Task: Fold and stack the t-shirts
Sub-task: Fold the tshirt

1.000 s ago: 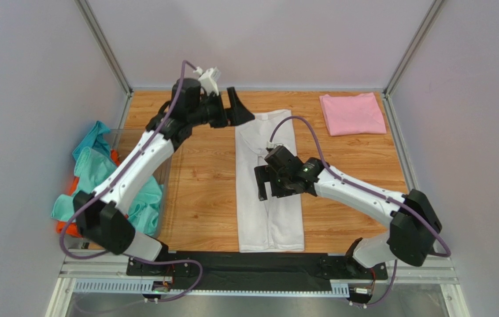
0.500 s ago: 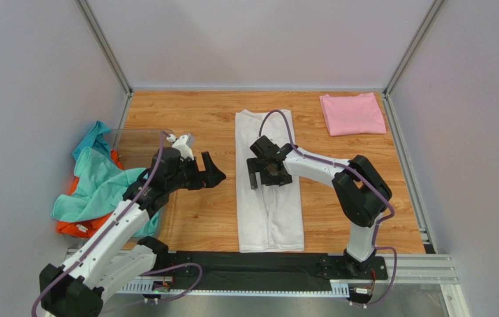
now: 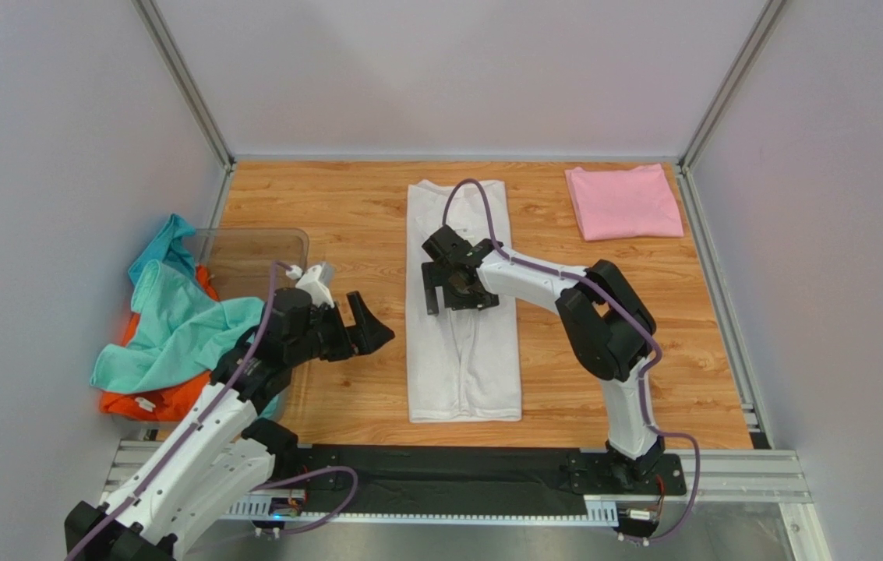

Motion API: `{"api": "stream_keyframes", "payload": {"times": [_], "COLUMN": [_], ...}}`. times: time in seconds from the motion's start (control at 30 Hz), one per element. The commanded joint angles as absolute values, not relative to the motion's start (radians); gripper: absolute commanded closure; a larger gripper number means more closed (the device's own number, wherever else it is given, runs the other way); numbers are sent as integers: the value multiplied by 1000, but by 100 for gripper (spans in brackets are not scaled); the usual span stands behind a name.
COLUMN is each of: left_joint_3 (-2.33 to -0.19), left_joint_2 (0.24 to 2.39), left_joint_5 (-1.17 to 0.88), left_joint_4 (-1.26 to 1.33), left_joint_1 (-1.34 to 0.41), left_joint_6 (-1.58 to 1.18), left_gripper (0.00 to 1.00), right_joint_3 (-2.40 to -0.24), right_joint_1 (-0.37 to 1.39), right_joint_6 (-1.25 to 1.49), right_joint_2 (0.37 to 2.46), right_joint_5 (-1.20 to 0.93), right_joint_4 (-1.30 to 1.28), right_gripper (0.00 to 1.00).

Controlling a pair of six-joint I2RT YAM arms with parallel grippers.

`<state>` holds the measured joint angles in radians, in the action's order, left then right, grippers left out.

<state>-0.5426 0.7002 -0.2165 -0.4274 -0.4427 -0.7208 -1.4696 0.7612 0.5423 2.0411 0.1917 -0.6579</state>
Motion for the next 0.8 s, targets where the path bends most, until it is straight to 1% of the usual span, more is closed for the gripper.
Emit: {"api": "stream_keyframes", "payload": {"times": [0.0,0.13,0.27,0.47,0.57,0.63,0.77], "left_joint_3": [-545,-508,-448,-388,-355,-338,-336], "left_joint_2": [722,733,701,721,745,773,851], "left_joint_5": [-293,-376,-396,-365,-359,-362,-353], "left_joint_4": [-419,-425,-426,-411,-358,-293,-241], "left_joint_1": [-443,-443,-489,-613,-656,-666,-706], "left_joint_6": [-750,-782,-805,-848,-877,-897,-903], "left_gripper": [0,0,0,0,0,0,1], "right_joint_3": [-1535,-1555,-1491,-1220,-1048,-930,-795], "right_joint_1": [759,759,759,758,758,756,758], "right_joint_6": [566,548,554,623,649,655,683], "right_joint_2": [2069,1971,1812,1554,1426,1375,1241], "right_joint_5": [201,209,221,212,160,141,106], "right_joint_4": [-672,-698,-693,-673,-635,-600,-585], "right_gripper": [0,0,0,0,0,0,0]}}
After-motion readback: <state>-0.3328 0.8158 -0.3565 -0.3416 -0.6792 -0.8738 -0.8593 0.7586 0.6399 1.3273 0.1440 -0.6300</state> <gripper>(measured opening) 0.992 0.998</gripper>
